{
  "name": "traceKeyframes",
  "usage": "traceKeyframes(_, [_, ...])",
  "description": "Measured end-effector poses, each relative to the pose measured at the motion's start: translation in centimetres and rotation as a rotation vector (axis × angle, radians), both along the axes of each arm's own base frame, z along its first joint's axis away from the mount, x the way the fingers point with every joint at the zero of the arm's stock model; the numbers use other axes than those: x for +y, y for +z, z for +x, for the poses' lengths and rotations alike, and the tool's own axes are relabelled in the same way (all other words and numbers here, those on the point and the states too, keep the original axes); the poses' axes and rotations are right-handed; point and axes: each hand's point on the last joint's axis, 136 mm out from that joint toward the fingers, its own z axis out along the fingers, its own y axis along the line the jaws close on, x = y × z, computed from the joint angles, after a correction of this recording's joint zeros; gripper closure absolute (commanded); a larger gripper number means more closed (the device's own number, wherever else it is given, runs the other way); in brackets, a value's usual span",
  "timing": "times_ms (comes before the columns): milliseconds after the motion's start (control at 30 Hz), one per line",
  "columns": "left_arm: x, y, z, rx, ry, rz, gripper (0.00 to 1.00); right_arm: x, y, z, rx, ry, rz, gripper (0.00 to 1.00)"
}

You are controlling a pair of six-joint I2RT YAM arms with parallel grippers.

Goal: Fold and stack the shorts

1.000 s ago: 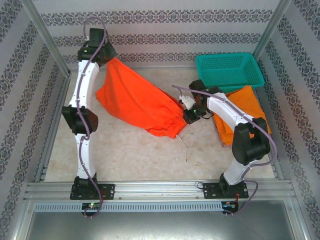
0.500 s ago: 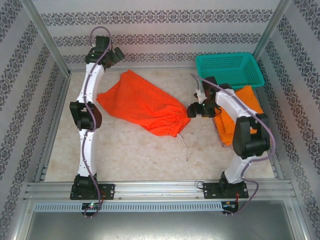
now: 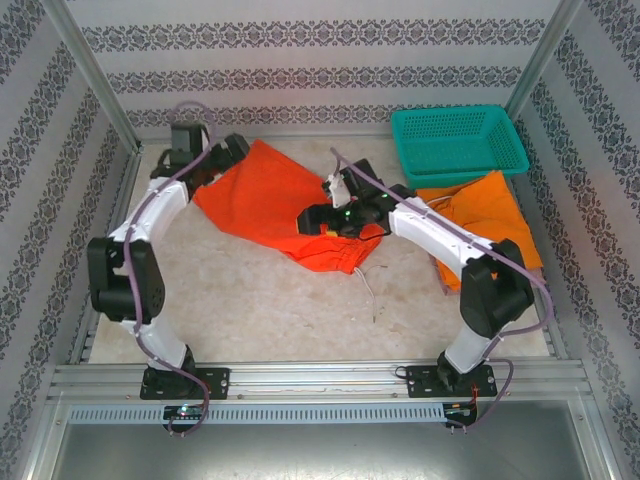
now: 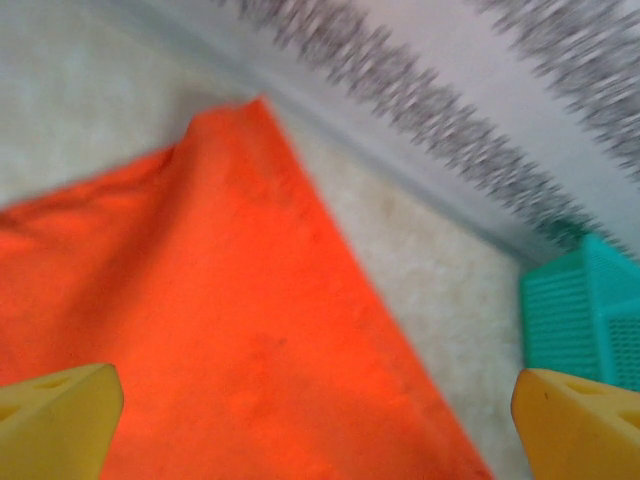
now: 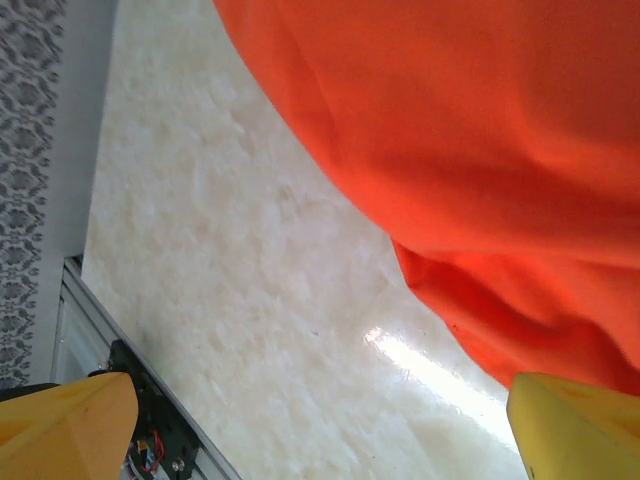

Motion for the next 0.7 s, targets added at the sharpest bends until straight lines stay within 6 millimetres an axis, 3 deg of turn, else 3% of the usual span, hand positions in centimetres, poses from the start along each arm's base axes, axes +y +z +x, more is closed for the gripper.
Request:
traceKeyframes(100, [0.6, -7.0, 0.6, 0.105, 0.021, -0.054, 0.00, -0.1, -3.2, -0.6, 0.077, -0.017, -0.026, 0.05])
traceKeyframes(200, [1.4, -11.0, 1.1, 0.160, 0.050, -0.083, 0.00, -0.7, -5.7, -1.2, 0.135, -0.036, -0.052, 0.05])
traceKeyframes(267, [1.9, -11.9, 1.4, 0.159, 0.067, -0.089, 0.00, -1.0, -6.9, -1.5, 0.162, -0.042, -0.067, 0.05])
traceKeyframes(433, [3.4, -11.5, 2.2, 0.100, 0.102, -0.084, 0.00, -2.2, -8.5, -1.7, 0.197, -0.064, -0.088, 0.05])
traceKeyframes(567, [5.7, -13.6, 0.9, 0.126, 0.155, -0.081, 0.00, -3.3, -9.0, -1.4, 0.207, -0.082, -0.096, 0.06])
traceKeyframes(700, [7.5, -13.5, -0.5, 0.116, 0.200, -0.080, 0.00, -4.2, -9.5, -1.3, 0.210, -0.083, -0.106, 0.06])
